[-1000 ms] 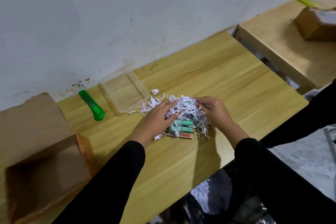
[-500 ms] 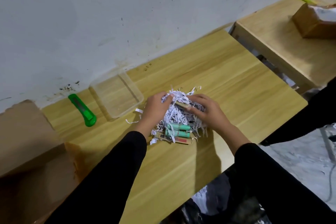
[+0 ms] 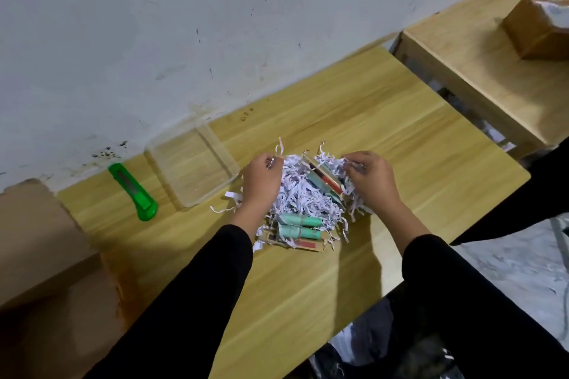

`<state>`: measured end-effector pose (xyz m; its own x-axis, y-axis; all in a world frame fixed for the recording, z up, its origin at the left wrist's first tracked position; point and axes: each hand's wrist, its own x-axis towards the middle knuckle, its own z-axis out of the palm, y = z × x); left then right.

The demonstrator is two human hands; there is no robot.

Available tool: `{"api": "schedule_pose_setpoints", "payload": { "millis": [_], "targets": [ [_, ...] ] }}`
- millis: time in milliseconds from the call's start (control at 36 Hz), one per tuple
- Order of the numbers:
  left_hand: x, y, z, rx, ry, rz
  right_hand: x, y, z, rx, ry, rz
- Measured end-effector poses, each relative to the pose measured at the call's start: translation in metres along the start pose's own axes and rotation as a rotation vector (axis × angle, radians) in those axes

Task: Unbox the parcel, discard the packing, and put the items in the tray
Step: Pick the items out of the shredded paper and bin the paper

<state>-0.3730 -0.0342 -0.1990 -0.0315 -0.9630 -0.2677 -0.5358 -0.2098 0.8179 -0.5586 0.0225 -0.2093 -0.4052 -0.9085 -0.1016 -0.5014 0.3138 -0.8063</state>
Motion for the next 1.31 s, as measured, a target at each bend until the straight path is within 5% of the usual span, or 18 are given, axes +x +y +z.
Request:
{"api": "schedule_pose_setpoints", "payload": {
  "millis": [111,194,278,528,722,833,1028,1306],
  "targets": [
    [-0.016,0.004,0.000,0.136,0.106,0.216,-0.011,-0.004,-0.005,-0.064,0.093,-0.180],
    [-0.023,0.001,0.000,0.198,-0.053,0.512,-0.025,-0.009,-0.002,-0.067,0.074,-0.315],
    [-0.020,-0.010,0.001,0.345,-0.228,0.631,-0.032,-0.002,0.006,-0.144,-0.122,-0.382],
    [-0.011,-0.034,-0.014,0.688,-0.386,0.495,-0.025,0.017,-0.014,-0.326,-0.213,-0.333],
    [-0.015,-0.038,-0.008,0.688,-0.225,0.455,-0.025,0.012,-0.020,-0.339,-0.066,-0.455],
    [-0.017,-0.039,-0.007,0.625,-0.269,0.497,-0.025,-0.007,-0.005,-0.362,-0.048,-0.536],
    [-0.017,-0.042,-0.011,0.574,-0.352,0.410,-0.019,-0.011,0.016,-0.393,-0.184,-0.287],
    [-0.024,-0.041,-0.012,0.562,-0.337,0.379,-0.016,-0.054,0.001,-0.175,-0.003,-0.362]
  ]
}}
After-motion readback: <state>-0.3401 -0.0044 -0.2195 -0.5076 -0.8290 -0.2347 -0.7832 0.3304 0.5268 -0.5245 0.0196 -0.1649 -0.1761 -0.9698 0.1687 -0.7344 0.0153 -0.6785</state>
